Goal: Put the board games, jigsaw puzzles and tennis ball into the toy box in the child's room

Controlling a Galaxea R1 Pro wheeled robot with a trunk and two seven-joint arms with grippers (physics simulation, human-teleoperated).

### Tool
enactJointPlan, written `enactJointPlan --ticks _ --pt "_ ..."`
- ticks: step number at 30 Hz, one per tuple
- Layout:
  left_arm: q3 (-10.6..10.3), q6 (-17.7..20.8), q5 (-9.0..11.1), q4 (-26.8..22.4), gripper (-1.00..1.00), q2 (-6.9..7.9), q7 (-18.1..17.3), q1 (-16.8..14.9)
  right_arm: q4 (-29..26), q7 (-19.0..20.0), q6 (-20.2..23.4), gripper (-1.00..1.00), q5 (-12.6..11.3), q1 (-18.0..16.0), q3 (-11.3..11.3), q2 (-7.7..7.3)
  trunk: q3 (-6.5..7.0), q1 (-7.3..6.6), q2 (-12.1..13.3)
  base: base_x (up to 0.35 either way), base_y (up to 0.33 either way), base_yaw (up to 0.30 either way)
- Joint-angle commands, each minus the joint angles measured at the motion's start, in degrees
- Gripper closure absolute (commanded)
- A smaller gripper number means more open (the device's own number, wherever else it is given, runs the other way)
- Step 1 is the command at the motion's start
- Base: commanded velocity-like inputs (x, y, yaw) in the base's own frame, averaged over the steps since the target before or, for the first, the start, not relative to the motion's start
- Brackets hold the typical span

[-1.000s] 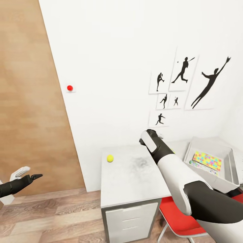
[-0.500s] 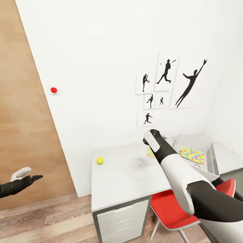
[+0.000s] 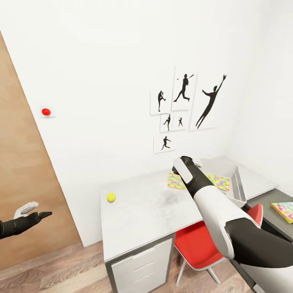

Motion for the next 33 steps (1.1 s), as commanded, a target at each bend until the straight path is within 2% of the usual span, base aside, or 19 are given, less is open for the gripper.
enactJointPlan --ticks 1,8,11,14,15,16,17,20,22,26,29,30,31,32,33 --pt "0.4 0.4 -0.6 0.0 -1.0 -0.06 -0.5 -0.1 0.0 -0.4 0.3 -1.0 -0.4 -0.1 0.3 -0.03 -0.12 0.04 -0.1 0.0 0.083 -0.13" --pt "0.4 0.2 -0.7 0.2 -1.0 0.09 -1.1 0.4 0.0 -0.4 0.3 -1.0 -0.3 -0.1 0.2 -0.02 -0.07 0.04 -0.1 0.0 0.035 -0.054" --pt "0.5 -0.5 -0.7 0.1 -1.0 0.56 -3.3 2.5 0.0 -0.4 0.3 -1.0 -0.3 -0.1 0.2 -0.02 -0.07 0.04 -0.1 0.0 0.007 -0.011" --pt "0.5 -1.5 -0.8 -0.1 -1.0 2.34 -11.2 5.3 0.0 0.0 0.3 -1.0 -0.3 -0.1 0.2 -0.02 -0.07 0.04 -0.1 0.0 0.003 -0.005" --pt "0.4 -2.5 -0.8 -0.2 -1.0 3.6 -17.6 6.6 0.0 0.4 0.3 -1.0 -0.3 -0.1 0.2 -0.01 -0.08 0.04 -0.1 0.0 0.001 -0.002" --pt "0.4 -3.2 -0.8 -0.2 -1.0 4.19 -21.4 7.2 0.0 0.7 0.3 -1.0 -0.3 -0.1 0.2 0.01 -0.09 0.04 -0.1 0.0 0.001 -0.002" --pt "0.4 -4.7 -0.8 -0.2 -1.0 5.26 -29.8 8.3 0.0 1.3 0.3 -1.0 -0.3 -0.1 0.2 0.05 -0.11 0.04 -0.1 0.0 0.001 -0.001" --pt "0.5 -7.3 -0.6 -0.3 -1.0 7.01 -43.1 9.9 0.0 2.3 0.2 -1.0 -0.3 -0.1 0.2 0.18 -0.17 0.04 -0.1 0.0 0.0 0.0" --pt "0.6 -8.0 -0.2 -0.3 -1.0 8.39 -47.2 10.6 0.0 2.8 0.2 -1.0 -0.3 -0.1 0.2 0.28 -0.21 0.04 -0.1 0.0 0.0 0.0" --pt "0.9 -7.9 0.7 -0.3 -1.0 9.74 -48.3 11.0 0.0 3.0 0.2 -1.0 -0.2 -0.1 0.2 0.33 -0.32 0.04 -0.1 0.0 0.0 0.0" --pt "1.1 -7.0 3.1 -0.3 -1.0 10.18 -48.3 11.1 0.0 3.1 0.2 -1.0 -0.2 -0.1 0.2 0.33 -0.41 0.04 -0.1 0.0 0.0 0.0" --pt "1.2 -5.8 5.0 -0.4 -1.0 10.29 -48.3 11.2 0.0 3.1 0.2 -1.0 -0.2 -0.1 0.2 0.33 -0.45 0.04 -0.1 0.0 0.0 0.0" --pt "1.1 -5.1 6.1 -0.4 -1.0 10.33 -48.3 11.2 0.0 3.2 0.2 -1.0 -0.2 -0.1 0.2 0.33 -0.48 0.04 -0.1 0.0 0.0 0.0" --pt "1.1 -3.4 8.3 -0.4 -1.0 10.38 -48.3 11.2 0.0 3.2 0.2 -1.0 -0.2 -0.1 0.2 0.33 -0.51 0.04 -0.1 0.0 0.0 0.0" --pt "1.0 -2.4 9.4 -0.5 -1.0 10.4 -48.3 11.2 0.0 3.2 0.2 -1.0 -0.2 -0.1 0.2 0.33 -0.55 0.04 -0.1 0.0 0.0 0.0"
